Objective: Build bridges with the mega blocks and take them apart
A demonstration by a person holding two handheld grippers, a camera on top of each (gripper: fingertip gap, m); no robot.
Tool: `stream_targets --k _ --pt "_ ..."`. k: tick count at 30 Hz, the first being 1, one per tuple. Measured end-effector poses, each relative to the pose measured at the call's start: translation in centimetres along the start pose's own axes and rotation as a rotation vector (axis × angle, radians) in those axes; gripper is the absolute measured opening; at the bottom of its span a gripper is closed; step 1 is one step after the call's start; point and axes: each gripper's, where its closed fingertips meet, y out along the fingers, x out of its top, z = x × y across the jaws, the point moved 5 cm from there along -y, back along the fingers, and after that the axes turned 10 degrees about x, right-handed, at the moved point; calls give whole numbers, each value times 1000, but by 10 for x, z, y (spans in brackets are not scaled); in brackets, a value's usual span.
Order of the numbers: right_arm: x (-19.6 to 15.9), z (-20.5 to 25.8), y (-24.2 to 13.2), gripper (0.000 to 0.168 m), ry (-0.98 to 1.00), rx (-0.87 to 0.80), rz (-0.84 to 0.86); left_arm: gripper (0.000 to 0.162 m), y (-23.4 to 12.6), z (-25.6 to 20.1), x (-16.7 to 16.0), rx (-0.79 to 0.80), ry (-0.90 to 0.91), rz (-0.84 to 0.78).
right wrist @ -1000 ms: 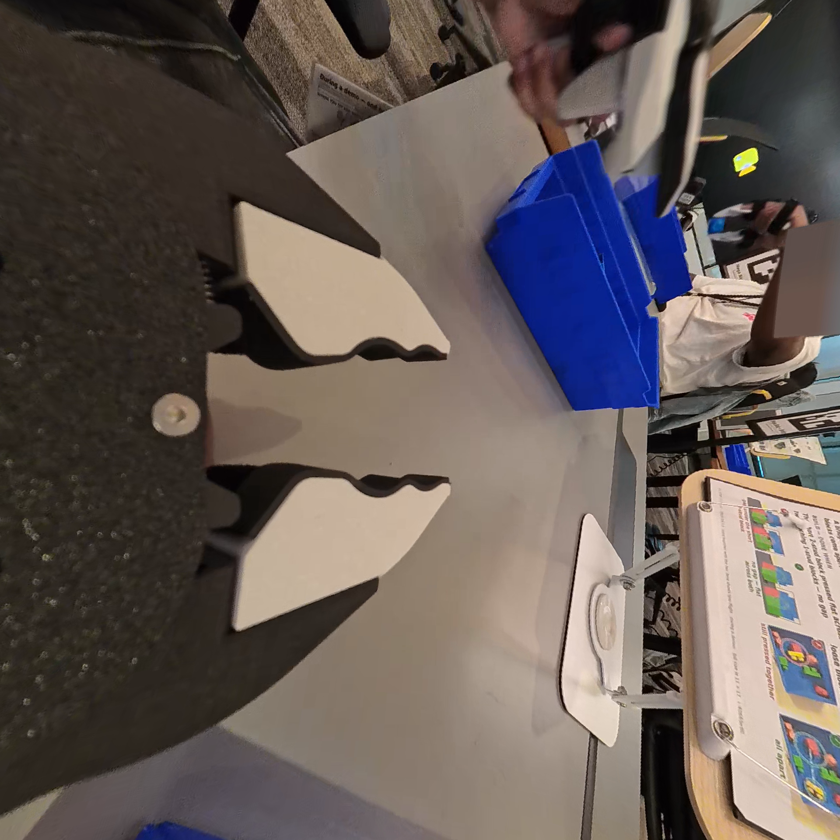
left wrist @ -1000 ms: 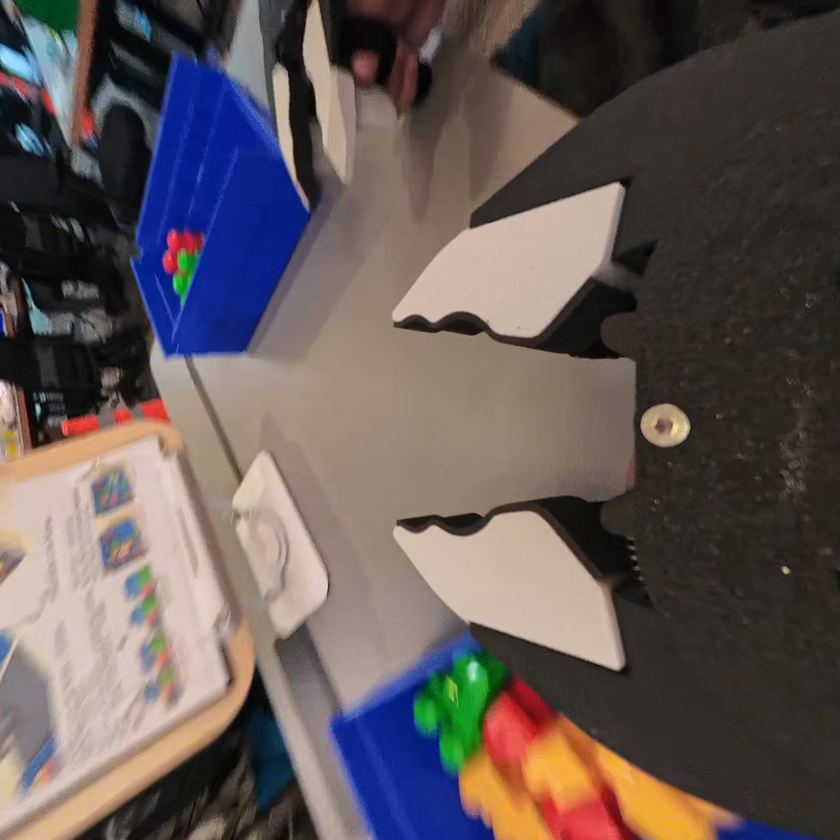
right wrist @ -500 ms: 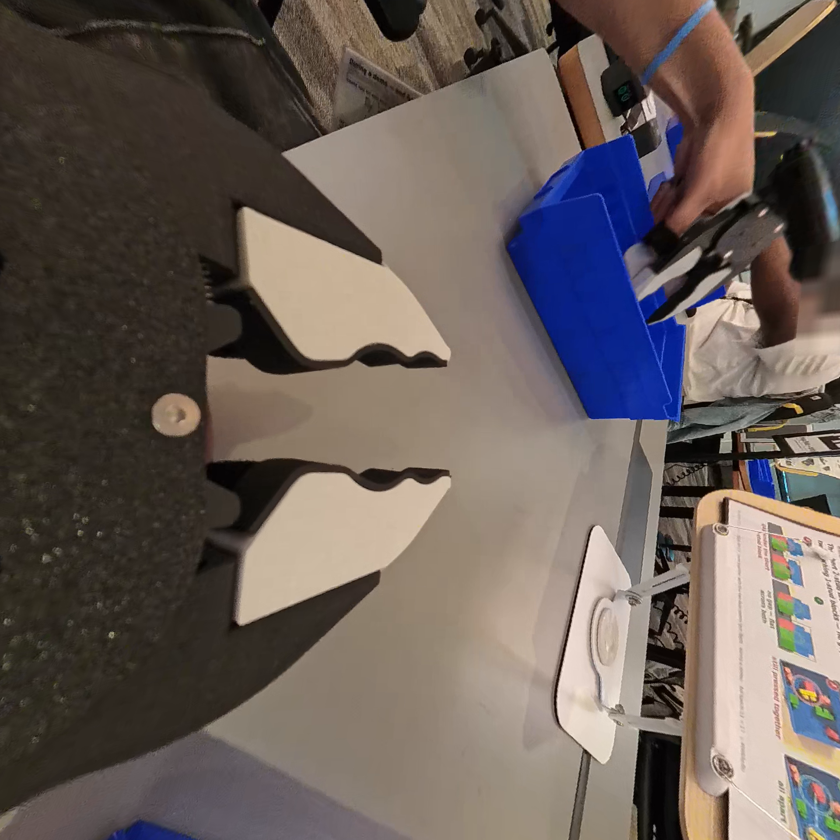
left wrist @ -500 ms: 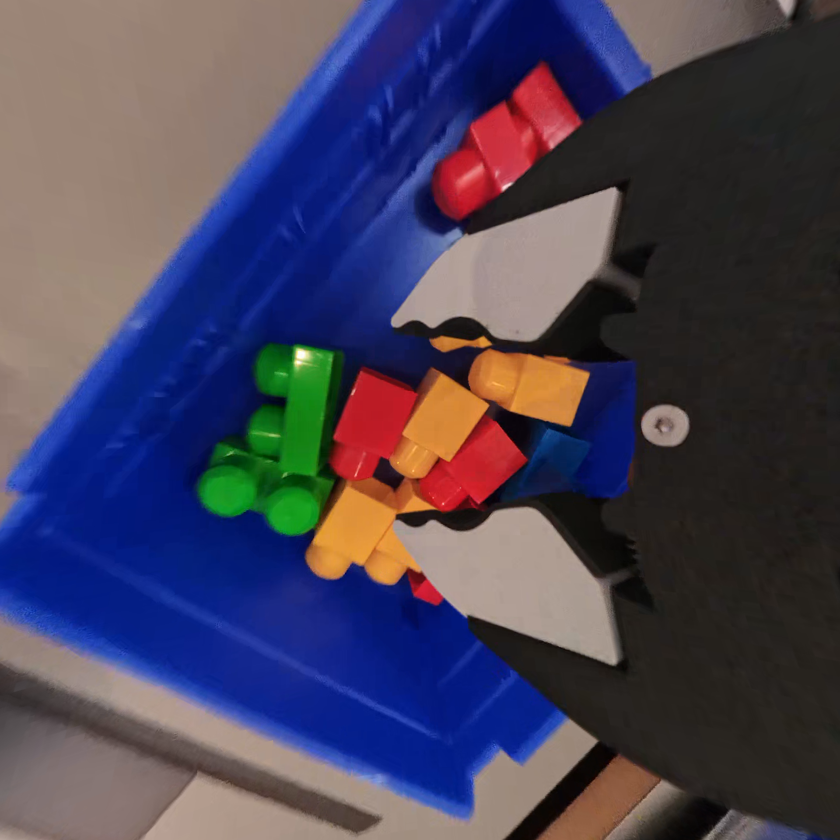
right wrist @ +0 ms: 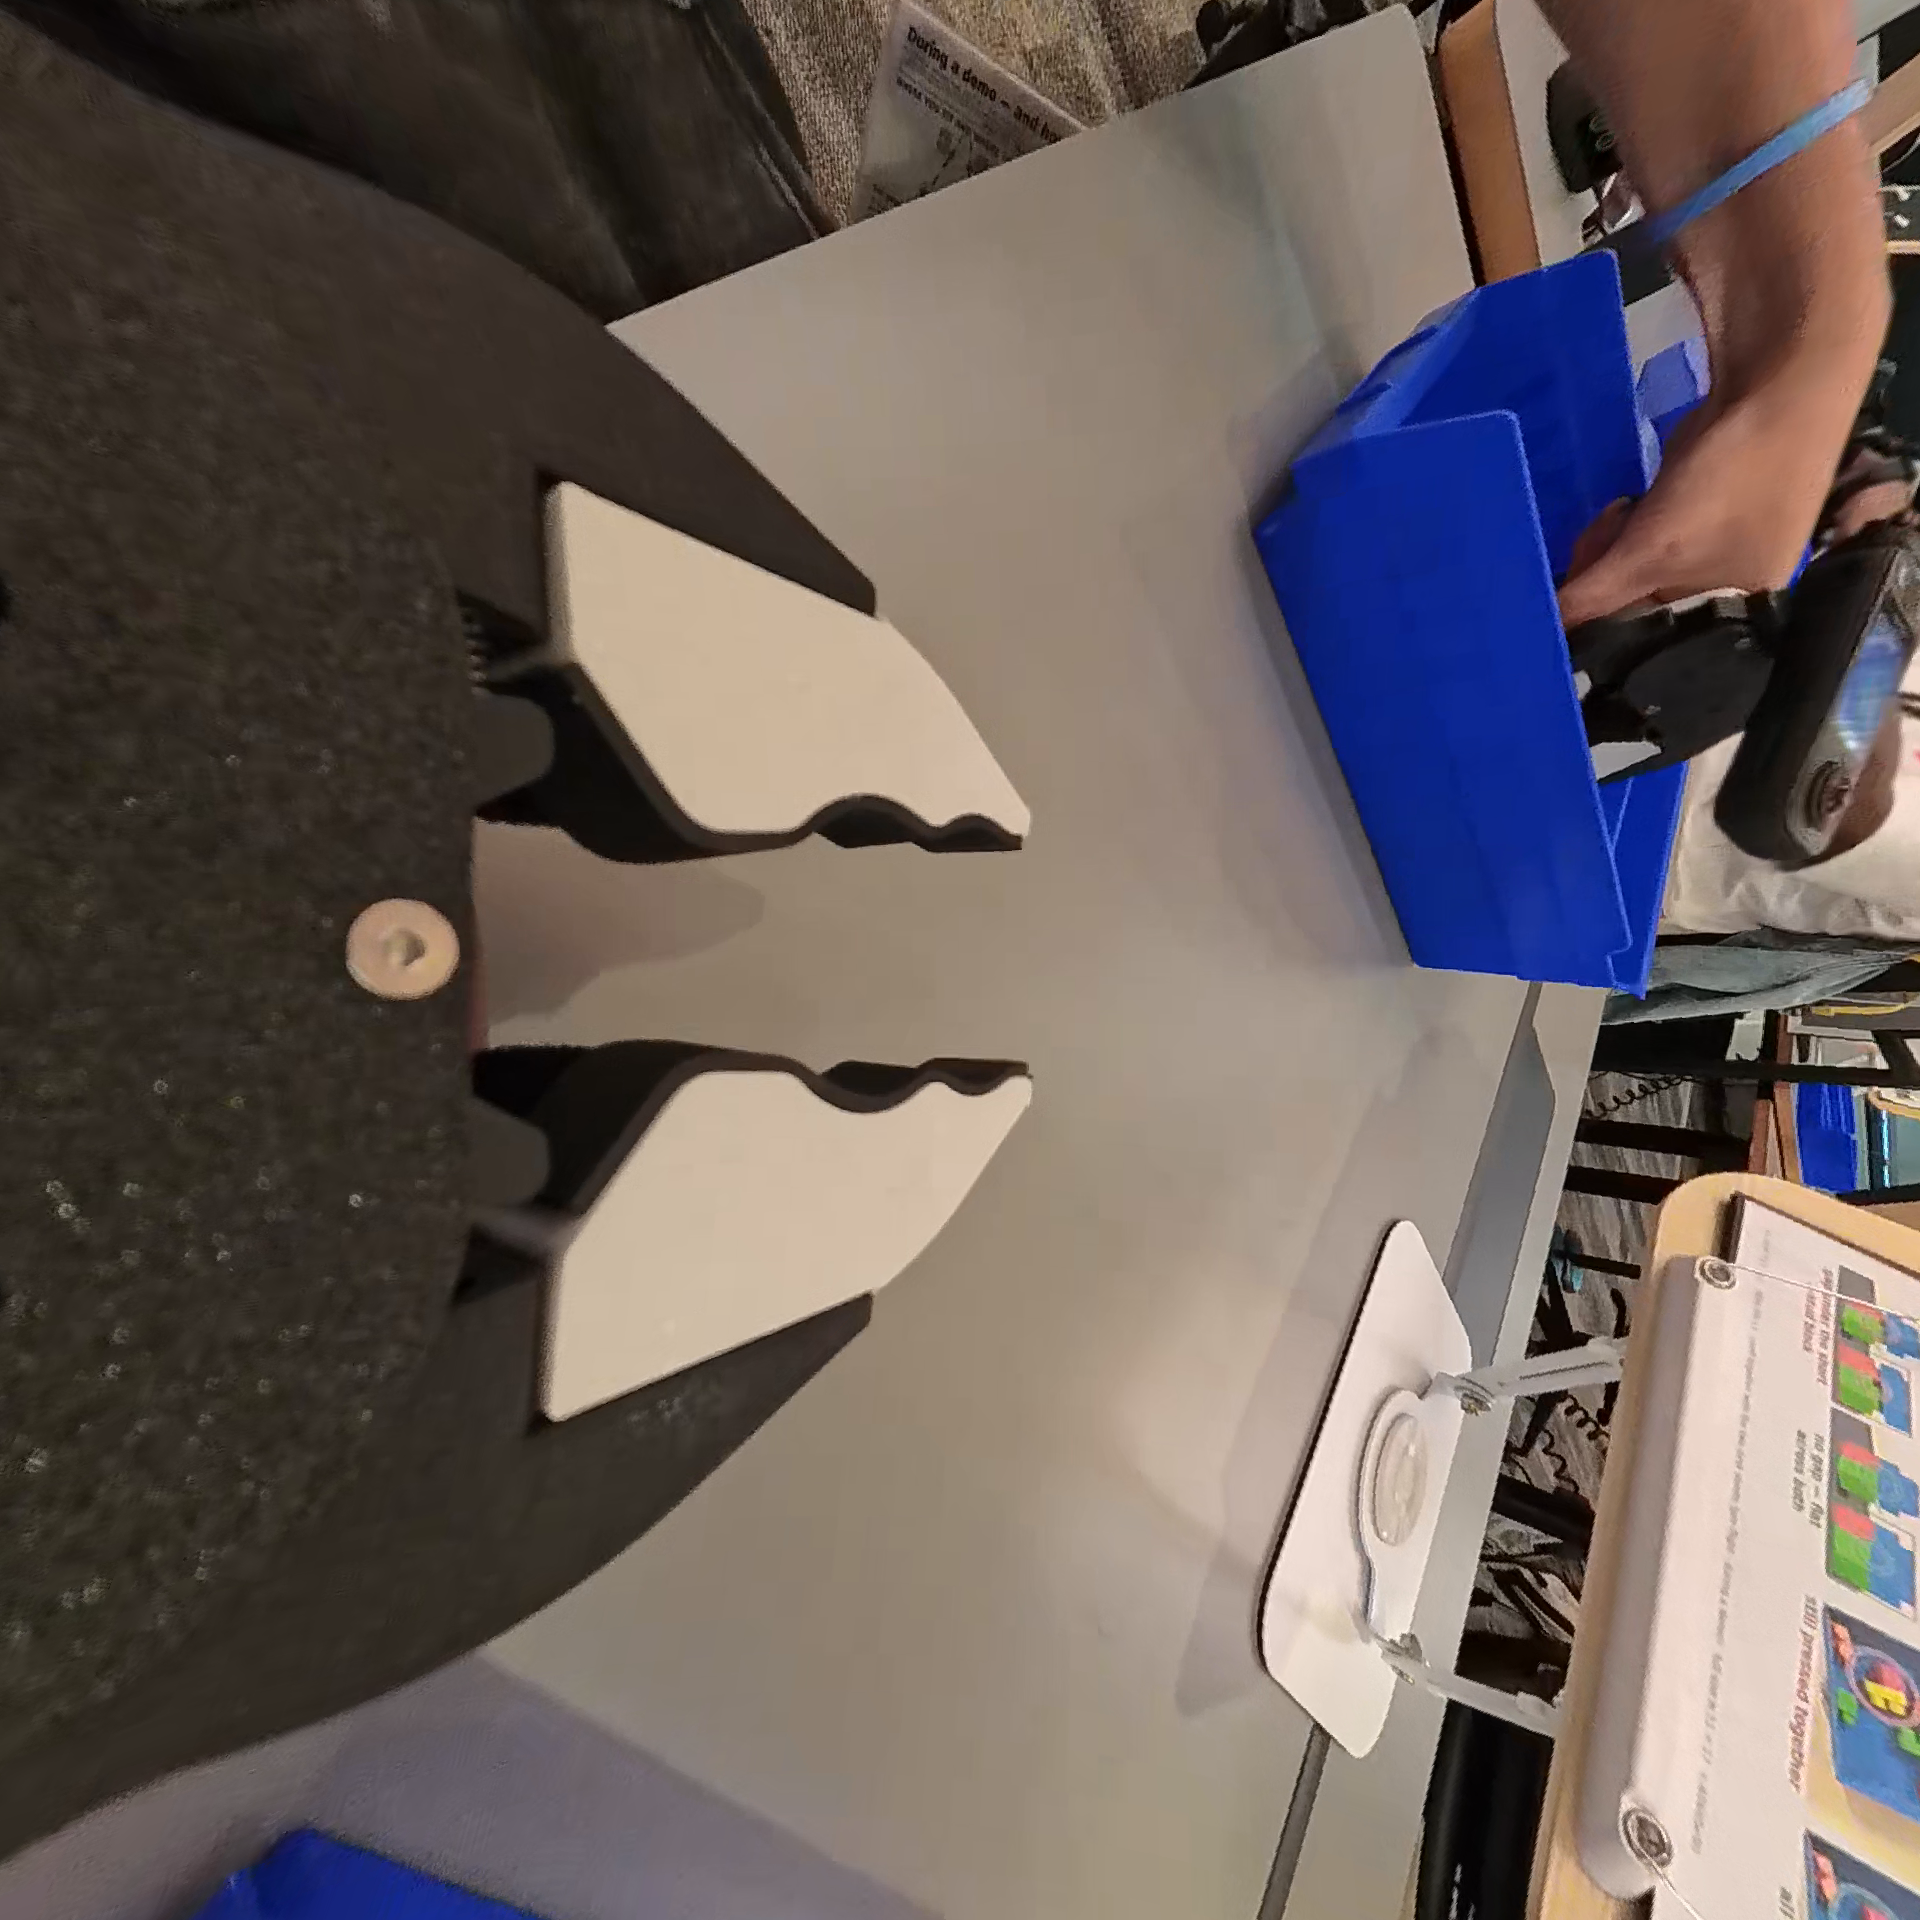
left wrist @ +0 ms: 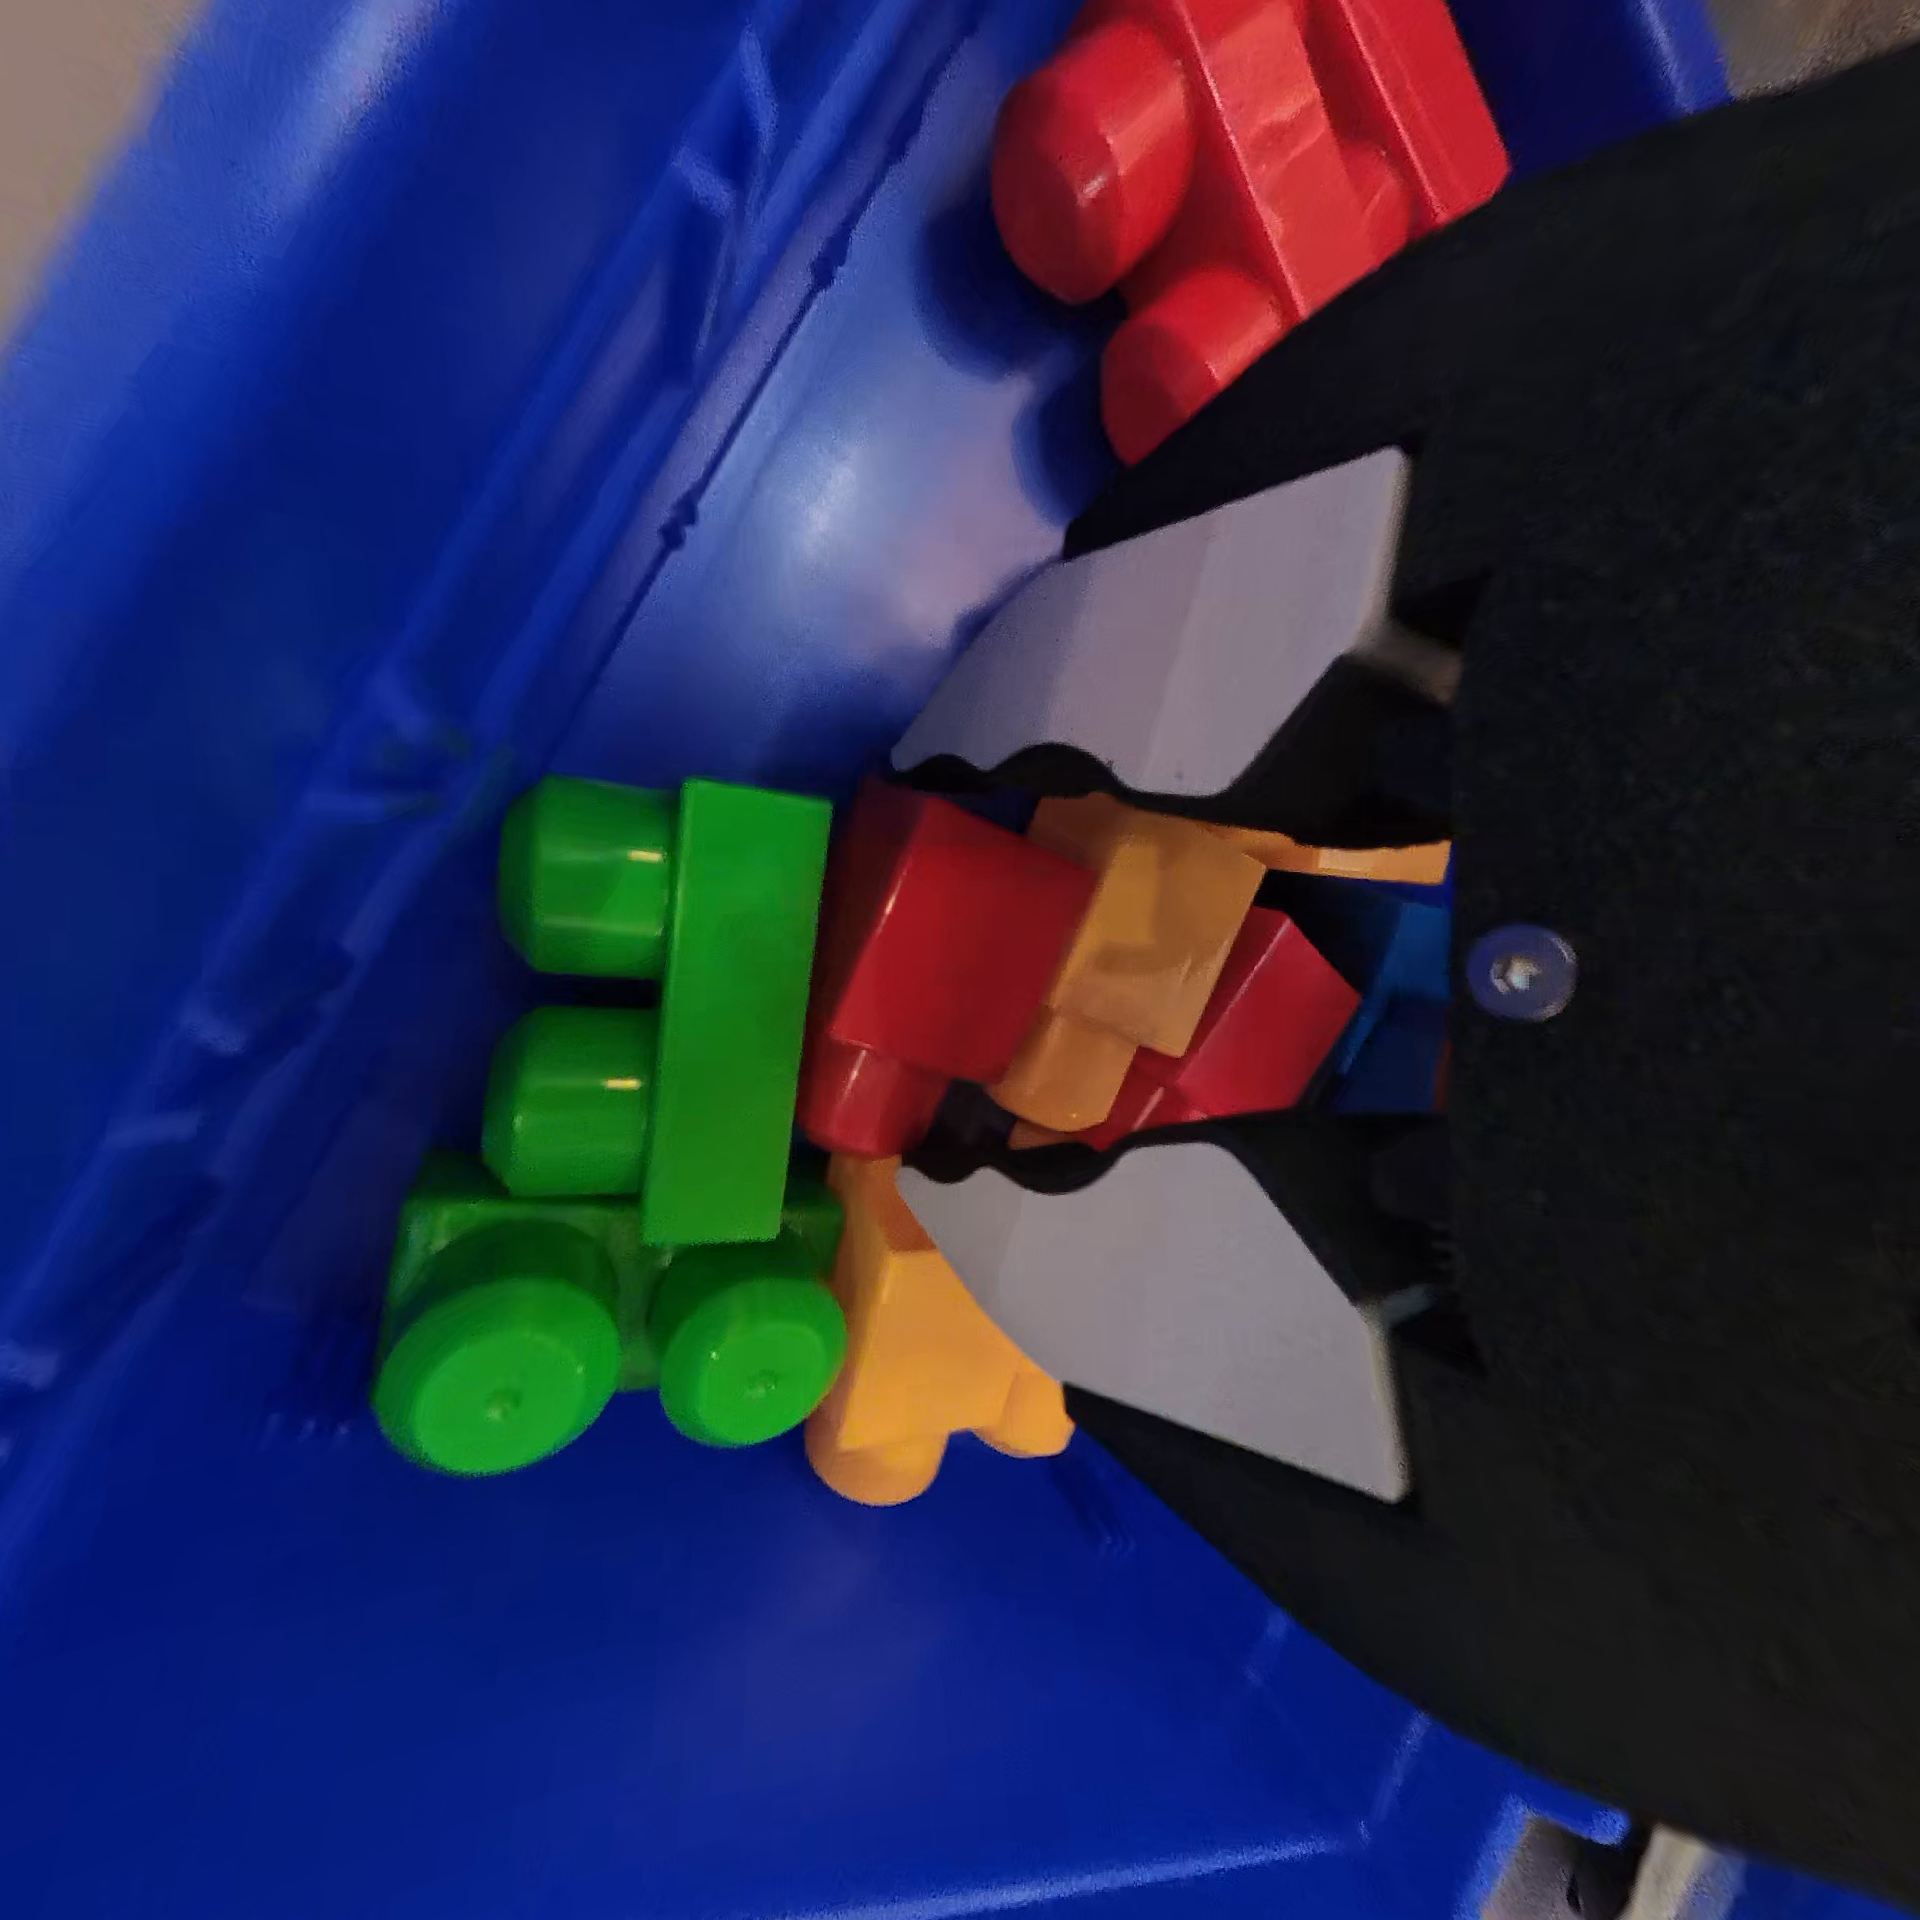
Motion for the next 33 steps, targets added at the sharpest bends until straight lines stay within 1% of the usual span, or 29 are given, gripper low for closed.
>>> stream_targets --k 2,4,5,7,9,11,13,15,18,21,24,27,30,31,32,33 --pt "-1 0 0 38 -3 0 5 64 -5 -3 -1 28 42 -5" --pt "1 1 -1 37 3 4 -3 64 -20 -2 -2 66 40 -39" --pt "3 1 -2 37 5 4 -14 64 -34 0 -1 90 33 -74" --pt "4 1 -3 37 11 4 -22 64 -74 2 7 121 13 -188" --pt "4 0 -4 37 11 1 -27 64 -122 -3 25 125 18 -330" --pt "7 0 -4 37 22 8 -35 64 -163 -17 53 112 68 -464" --pt "9 1 -5 37 31 15 -51 64 -184 -42 86 62 159 -544" --pt "10 0 -6 37 30 11 -51 65 -178 -65 116 39 264 -524" --pt "10 -3 -9 37 19 -5 -52 64 -129 -91 151 21 391 -376" --pt "8 -7 -11 37 31 -12 -53 65 -75 -116 170 -43 467 -276" --pt "5 -11 -12 37 58 -9 -54 64 -43 -135 177 -50 529 -223" --pt "2 -13 -14 37 75 -6 -52 65 -30 -147 180 -44 573 -201" --pt "0 -15 -16 37 81 -6 -46 65 -31 -148 183 -63 534 -182" --pt "0 -16 -16 37 86 -3 -49 69 -32 -148 183 -67 535 -186" --pt "1 -16 -17 37 93 -1 -54 80 -36 -147 183 -61 536 -194" --pt "1 -16 -18 37 101 4 -57 84 -42 -146 180 -61 530 -196"
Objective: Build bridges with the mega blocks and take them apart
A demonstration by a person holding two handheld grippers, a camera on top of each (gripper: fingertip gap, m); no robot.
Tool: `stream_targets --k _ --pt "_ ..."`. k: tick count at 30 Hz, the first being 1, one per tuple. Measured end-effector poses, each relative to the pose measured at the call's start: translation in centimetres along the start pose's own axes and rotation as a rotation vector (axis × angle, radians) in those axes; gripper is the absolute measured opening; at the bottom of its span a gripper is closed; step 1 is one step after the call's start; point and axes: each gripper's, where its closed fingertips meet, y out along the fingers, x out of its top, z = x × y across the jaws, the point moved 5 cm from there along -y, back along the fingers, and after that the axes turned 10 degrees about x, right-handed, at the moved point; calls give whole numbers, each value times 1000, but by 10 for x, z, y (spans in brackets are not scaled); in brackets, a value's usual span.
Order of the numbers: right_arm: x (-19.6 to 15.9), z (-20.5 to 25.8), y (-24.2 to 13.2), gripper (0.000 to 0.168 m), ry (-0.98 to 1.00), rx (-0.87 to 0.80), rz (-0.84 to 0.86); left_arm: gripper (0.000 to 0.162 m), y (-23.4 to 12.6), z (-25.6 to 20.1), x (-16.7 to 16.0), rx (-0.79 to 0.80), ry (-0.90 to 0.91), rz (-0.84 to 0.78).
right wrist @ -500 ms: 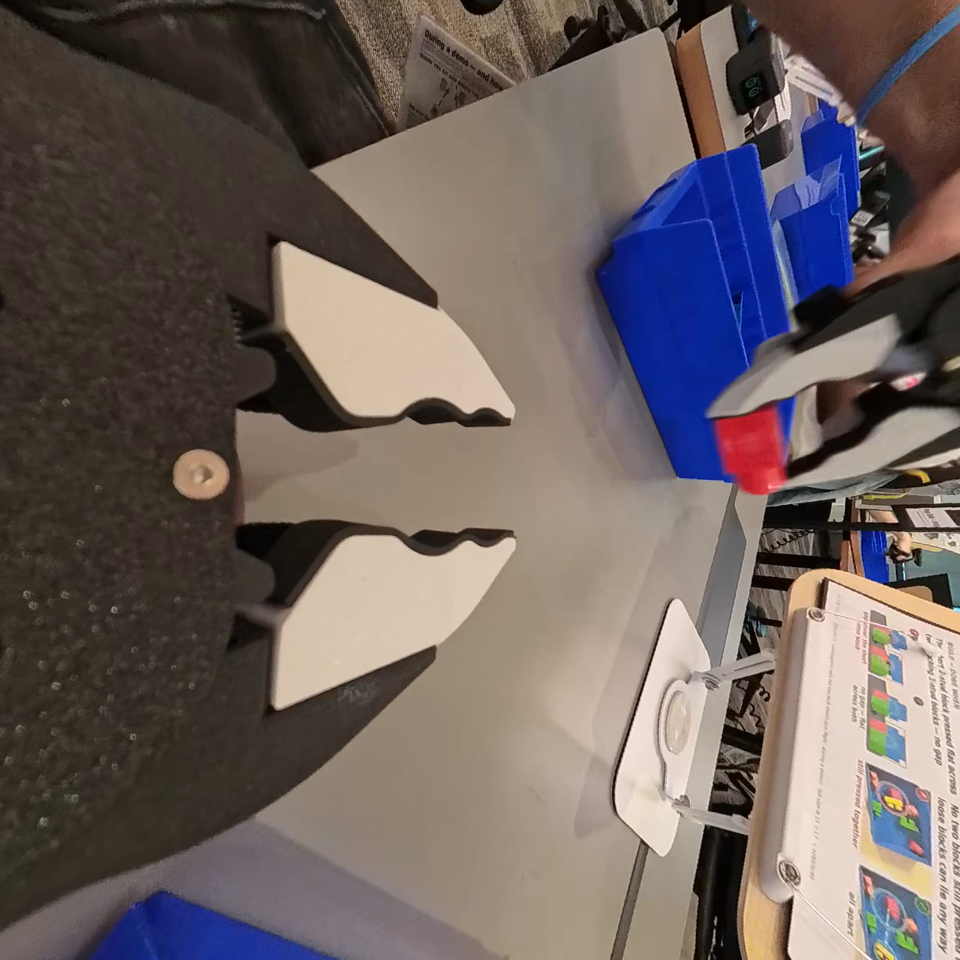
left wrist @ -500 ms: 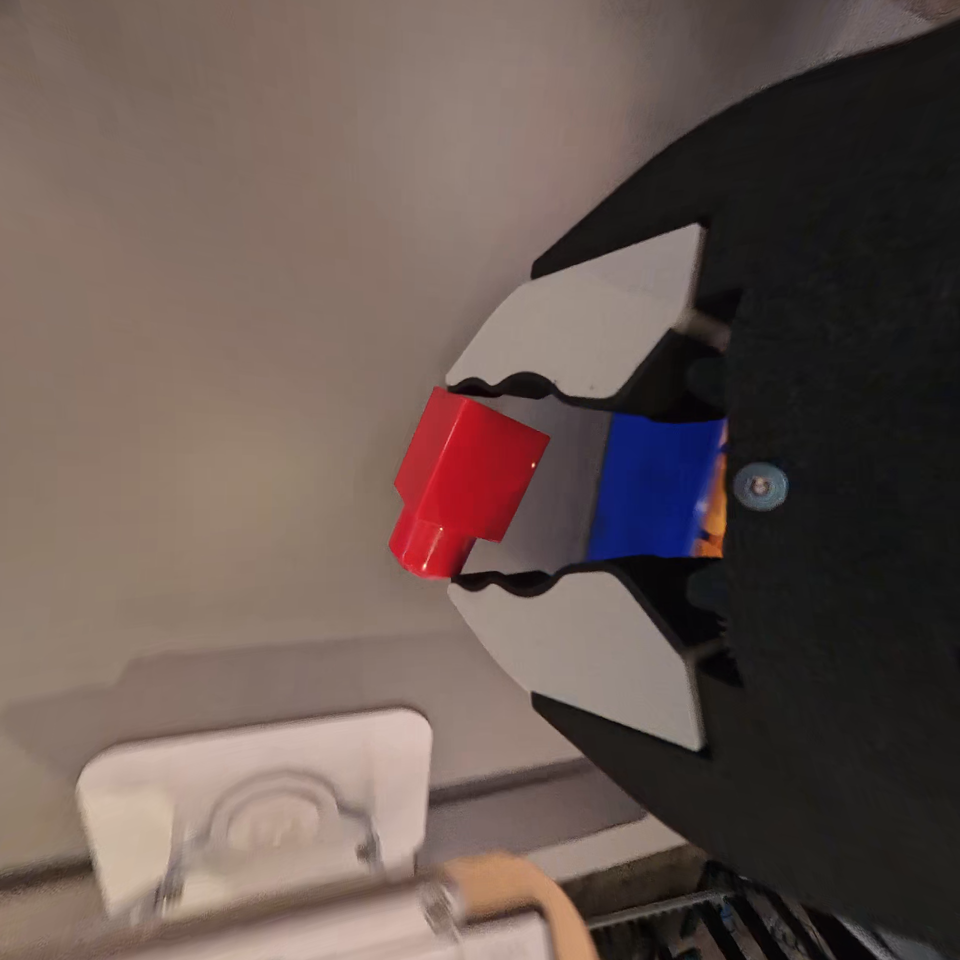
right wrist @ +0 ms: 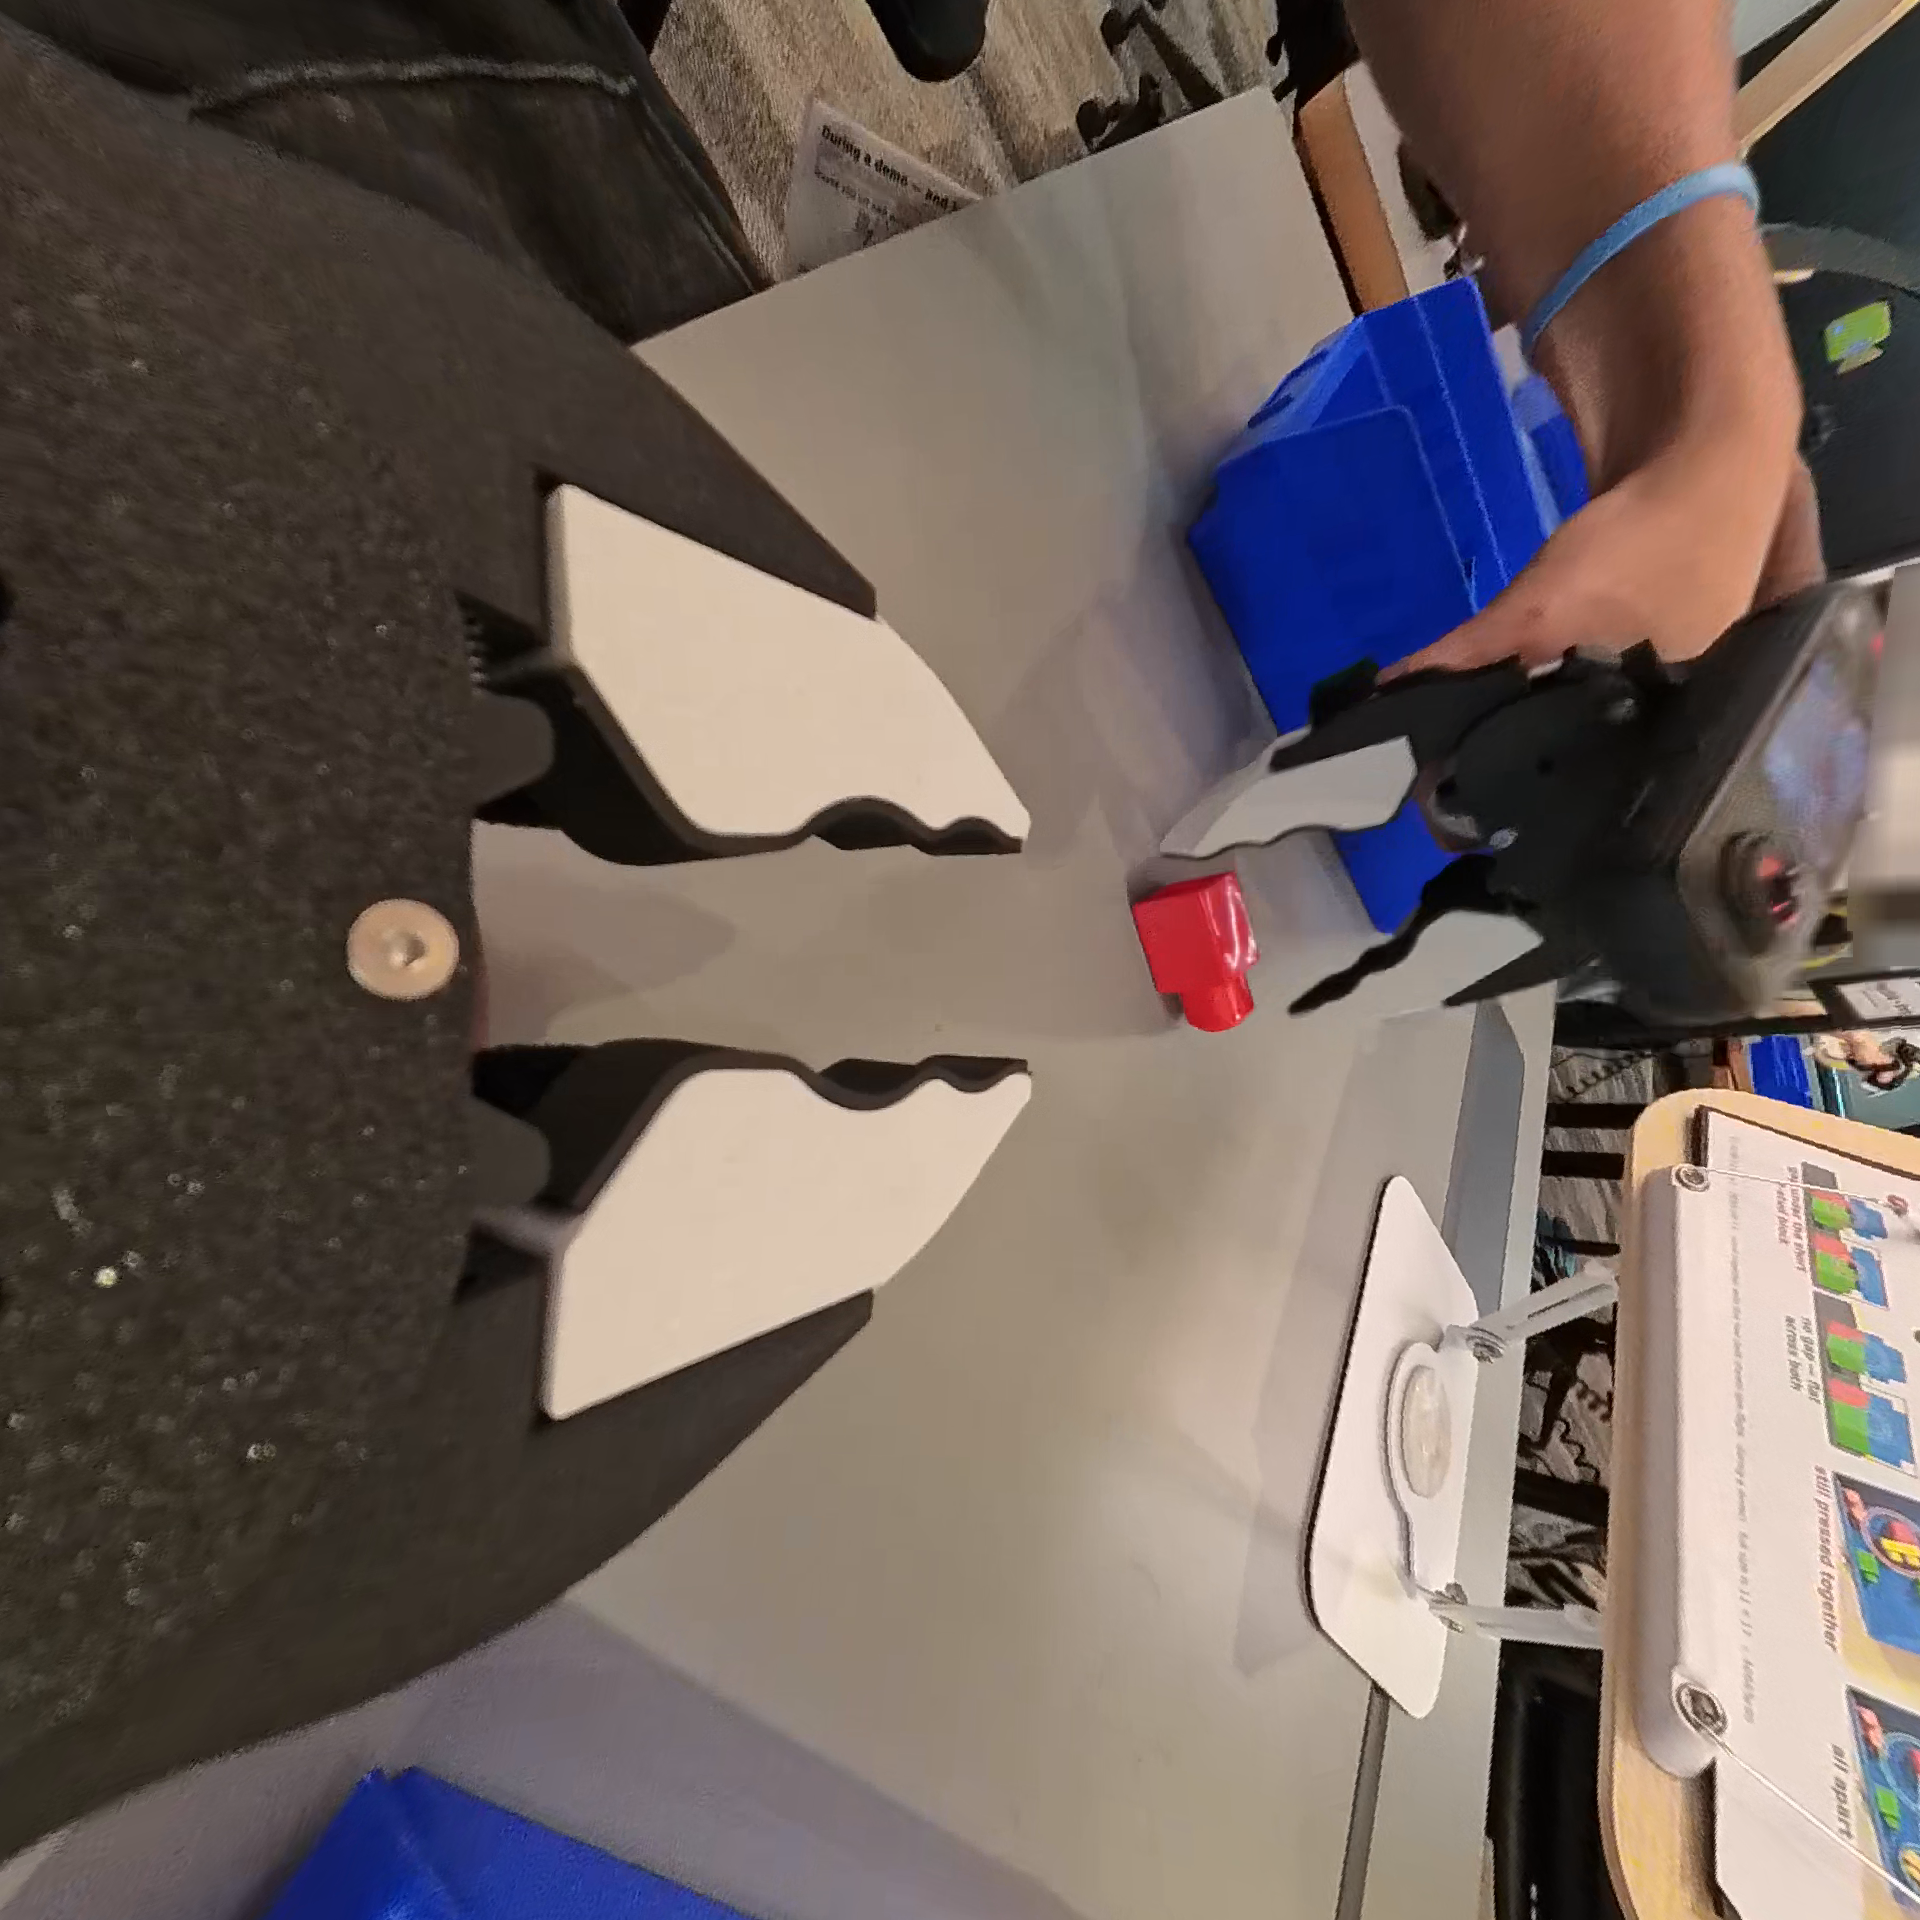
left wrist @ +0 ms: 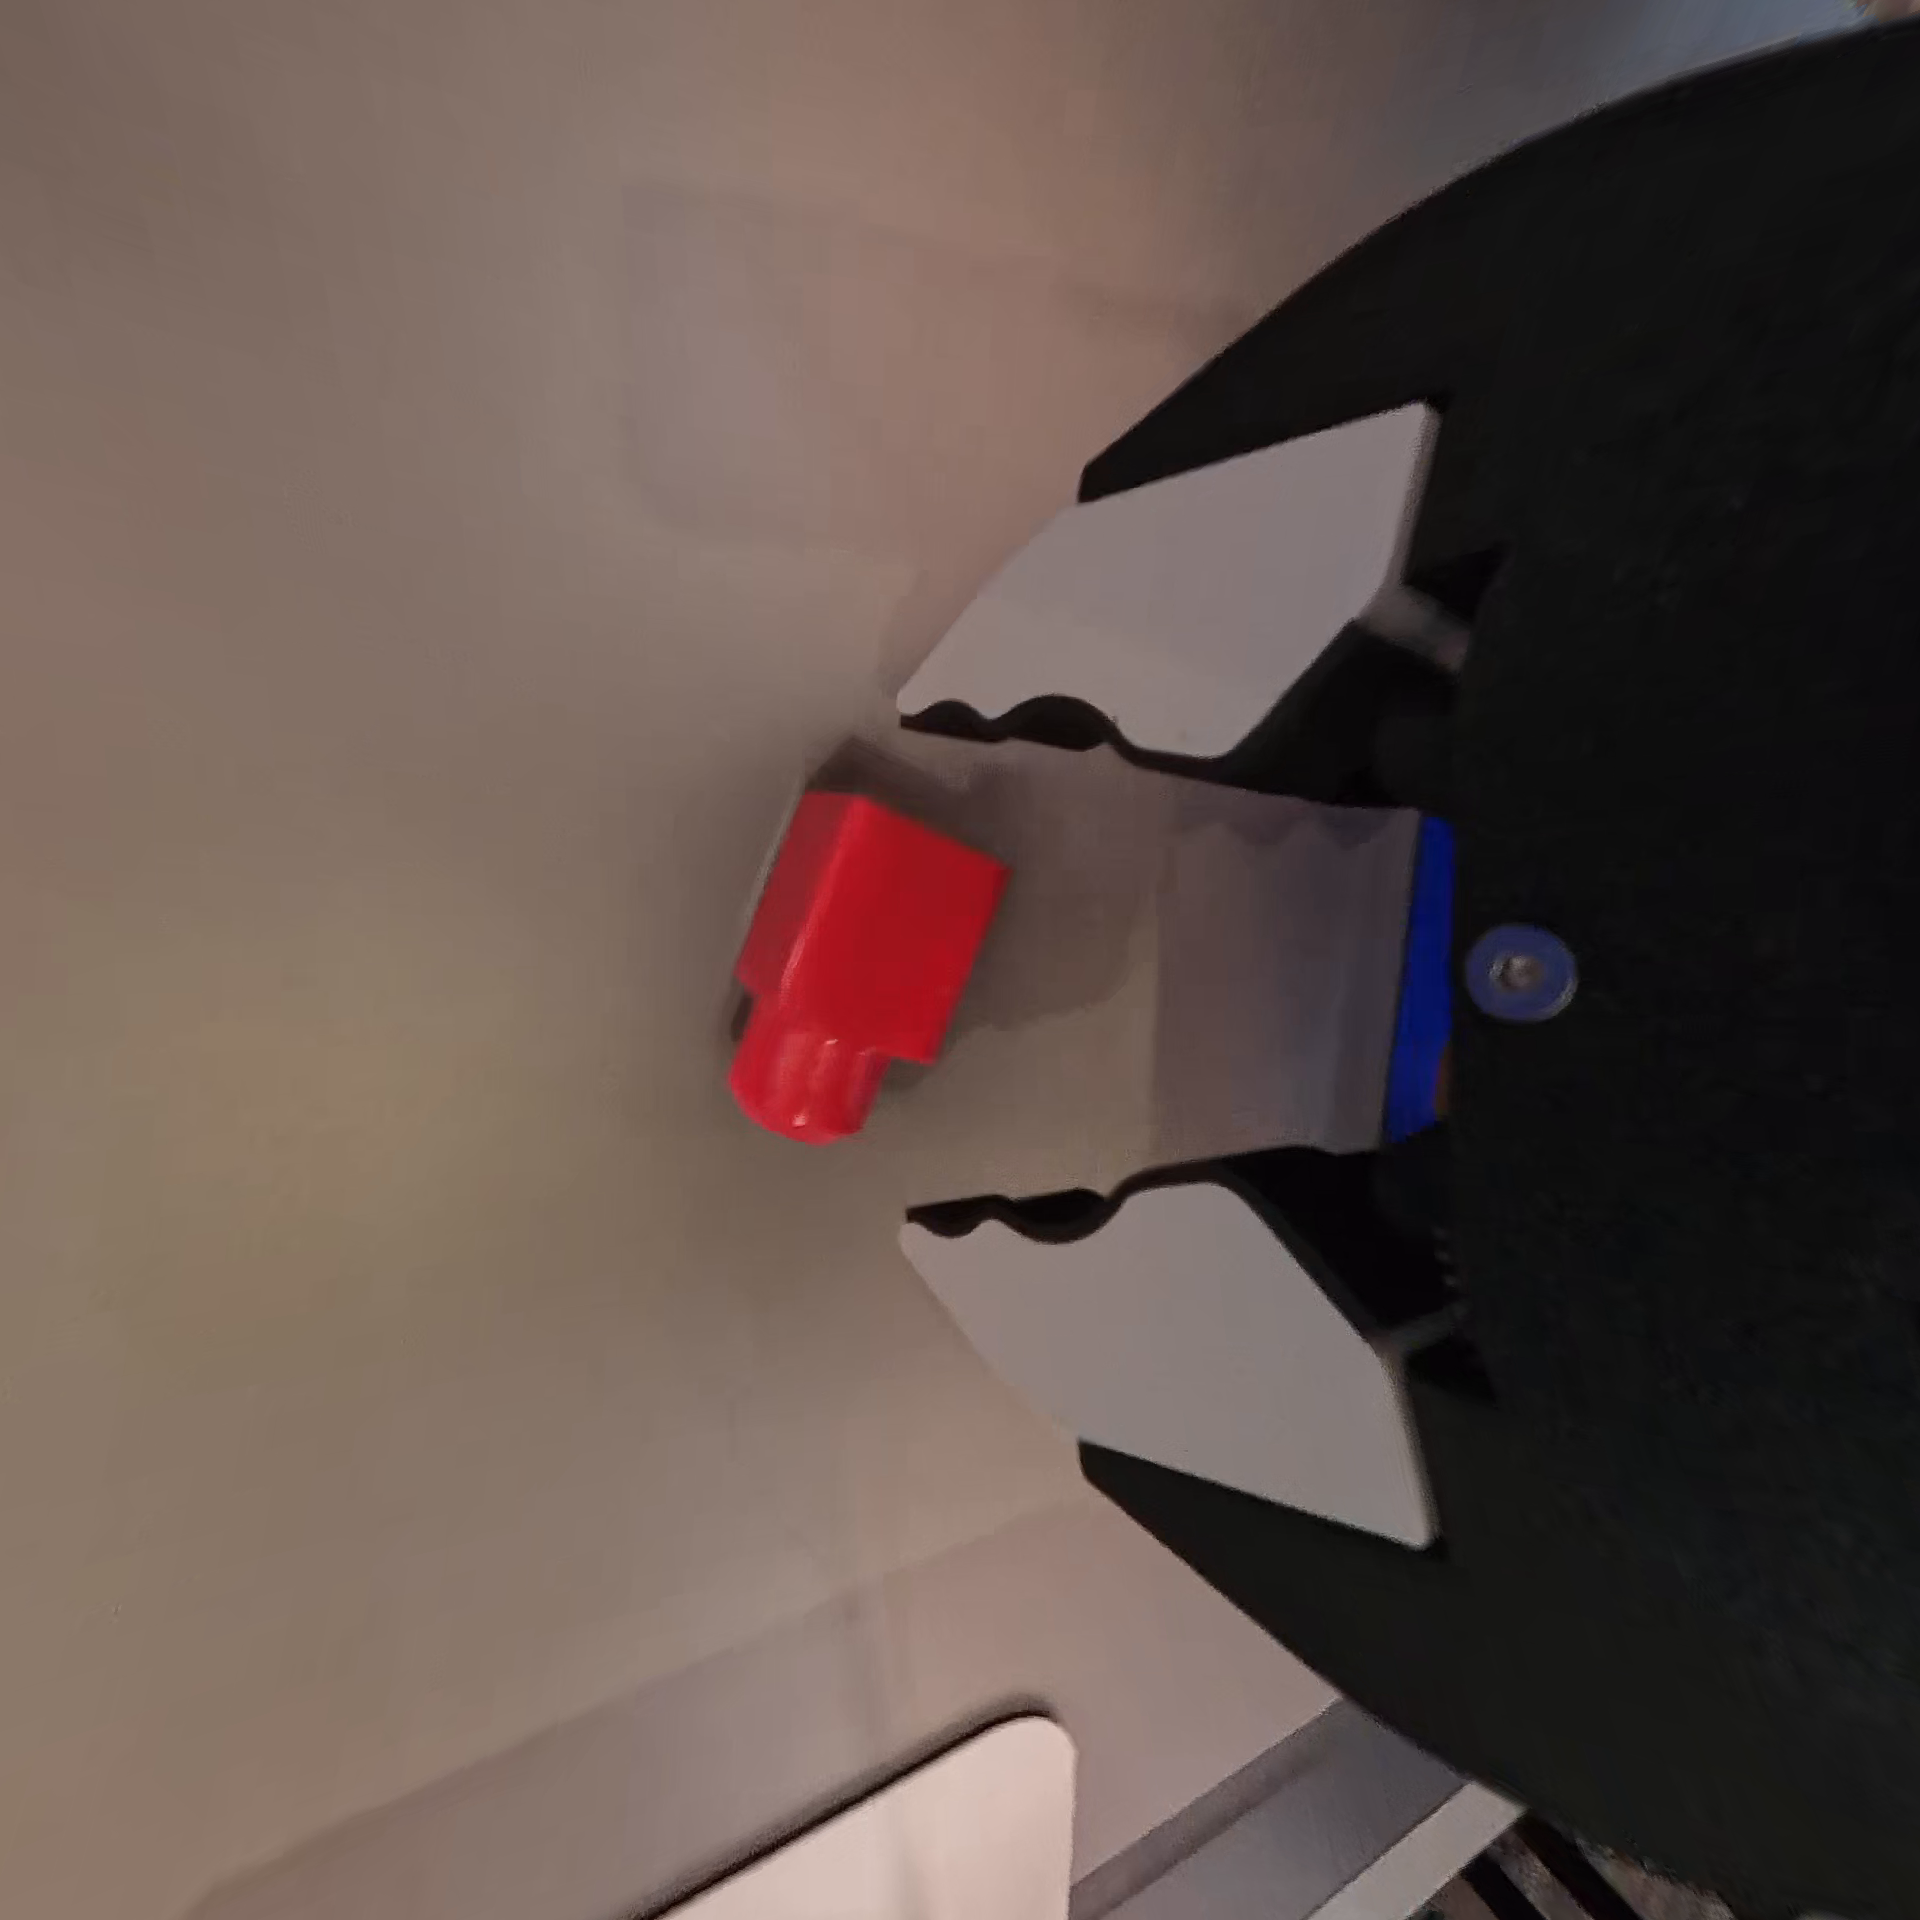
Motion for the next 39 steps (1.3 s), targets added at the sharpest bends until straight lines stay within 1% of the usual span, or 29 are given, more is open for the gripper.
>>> stream_targets --k 2,4,6,8,9,10,12,14,16,19,22,24,26,28,30,34,37,39 --pt "0 0 -1 37 14 11 -4 84 -28 1 -4 12 -45 -51" --pt "1 1 -2 36 19 17 -7 81 -73 6 -11 73 -144 -172" --pt "2 1 -3 36 20 20 -9 80 -125 7 -27 166 -266 -295" --pt "1 1 -3 36 22 22 -4 78 -170 1 -57 322 -392 -384" --pt "1 1 -3 36 24 25 -1 78 -187 -6 -75 390 -467 -409" --pt "0 1 -2 36 26 27 -1 78 -199 -17 -93 439 -552 -431" --pt "0 1 -1 36 32 33 4 77 -210 -43 -127 492 -732 -477" --pt "-1 2 2 36 35 38 12 74 -207 -69 -156 556 -924 -518" --pt "-3 2 4 36 34 40 20 74 -193 -100 -174 589 -1050 -515" --pt "-6 2 6 36 39 44 34 73 -169 -140 -182 562 -1116 -457" --pt "-7 2 8 36 48 52 39 73 -162 -152 -185 545 -1133 -424" --pt "-7 2 9 36 48 55 37 73 -163 -146 -186 536 -1122 -409" --pt "-6 2 9 36 45 56 39 72 -163 -135 -189 536 -1079 -361" --pt "-5 3 9 36 39 56 38 72 -158 -119 -195 546 -1015 -272" --pt "-4 4 10 35 33 59 38 73 -148 -98 -202 515 -951 -192" --pt "-6 4 13 35 21 58 52 73 -123 -50 -227 500 -784 -3" --pt "-7 3 14 35 15 53 61 72 -107 -20 -233 392 -669 21" --pt "-7 3 14 35 17 54 60 71 -94 -3 -238 320 -573 83"
